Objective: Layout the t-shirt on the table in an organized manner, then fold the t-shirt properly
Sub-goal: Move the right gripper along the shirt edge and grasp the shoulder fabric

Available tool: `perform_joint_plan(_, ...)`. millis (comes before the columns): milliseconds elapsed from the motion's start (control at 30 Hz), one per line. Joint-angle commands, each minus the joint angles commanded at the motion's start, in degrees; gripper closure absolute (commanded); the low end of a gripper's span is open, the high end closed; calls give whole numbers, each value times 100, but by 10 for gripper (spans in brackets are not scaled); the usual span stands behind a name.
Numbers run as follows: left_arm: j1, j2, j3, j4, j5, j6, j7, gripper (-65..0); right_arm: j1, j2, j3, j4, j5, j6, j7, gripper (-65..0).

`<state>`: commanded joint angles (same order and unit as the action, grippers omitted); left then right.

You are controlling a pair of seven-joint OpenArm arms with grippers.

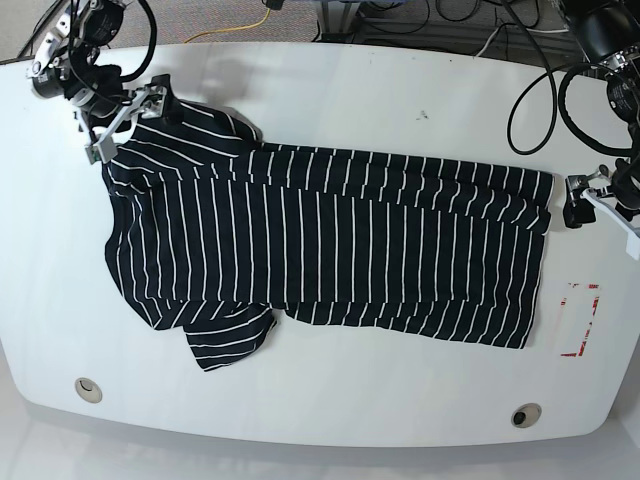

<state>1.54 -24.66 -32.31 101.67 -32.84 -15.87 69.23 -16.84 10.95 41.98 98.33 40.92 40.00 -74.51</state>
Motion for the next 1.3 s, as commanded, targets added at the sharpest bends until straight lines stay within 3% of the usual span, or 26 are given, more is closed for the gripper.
perform_joint_plan(500,0,0,0,-9,9,0,0,-585,-149,-35,-62,-167,26,0,79,-650)
perform_joint_plan(900,0,0,0,-18,9,0,0,-585,-167,-44,-501,-158,26,0,79,-648)
perform_joint_plan(1067,-9,-9,0,-18,9,0,0,-585,-167,-35,-615,-158,26,0,79,-572)
perform_joint_plan(1167,-9,-9,0,-18,9,0,0,-585,-167,-35,-624,-158,26,0,79,-479)
perform_joint_plan(1300,-9,-18,-9,-18,9,0,0,-585,-167,-35,-624,-158,26,0,79,-247)
